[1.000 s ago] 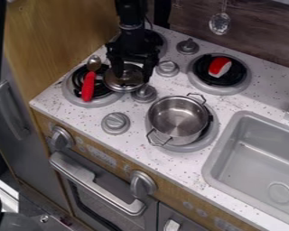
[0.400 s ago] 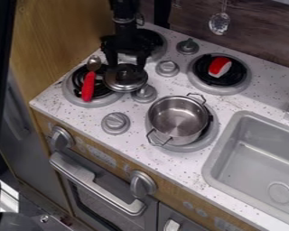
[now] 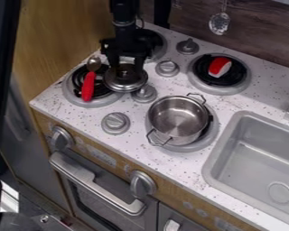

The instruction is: Close a pot

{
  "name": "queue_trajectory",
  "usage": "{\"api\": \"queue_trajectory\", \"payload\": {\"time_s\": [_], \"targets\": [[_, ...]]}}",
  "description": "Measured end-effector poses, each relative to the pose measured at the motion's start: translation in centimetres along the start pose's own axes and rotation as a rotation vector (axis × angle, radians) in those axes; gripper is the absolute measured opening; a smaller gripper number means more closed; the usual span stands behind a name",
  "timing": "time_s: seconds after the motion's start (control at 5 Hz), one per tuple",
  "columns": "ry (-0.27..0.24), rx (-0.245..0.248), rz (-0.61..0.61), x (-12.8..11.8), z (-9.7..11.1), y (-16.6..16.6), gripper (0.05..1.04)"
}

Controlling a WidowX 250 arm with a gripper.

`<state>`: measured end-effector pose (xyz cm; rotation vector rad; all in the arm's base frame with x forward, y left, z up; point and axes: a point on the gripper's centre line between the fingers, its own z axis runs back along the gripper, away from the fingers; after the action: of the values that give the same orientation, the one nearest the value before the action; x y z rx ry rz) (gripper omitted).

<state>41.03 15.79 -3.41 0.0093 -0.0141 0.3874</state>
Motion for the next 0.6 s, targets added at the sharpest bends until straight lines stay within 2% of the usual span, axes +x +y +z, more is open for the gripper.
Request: {"api": "queue_trajectory", "payload": {"time_s": [0.2, 0.4, 0.6], "targets": [[0.004, 0.009, -0.01, -0.28, -0.3, -0.12, 0.401], [0.004, 0.008, -0.009, -0.66, -0.19, -0.13, 0.272], [-0.002, 0.0, -0.02, -1.25, 0.6, -0.3, 0.272]]}}
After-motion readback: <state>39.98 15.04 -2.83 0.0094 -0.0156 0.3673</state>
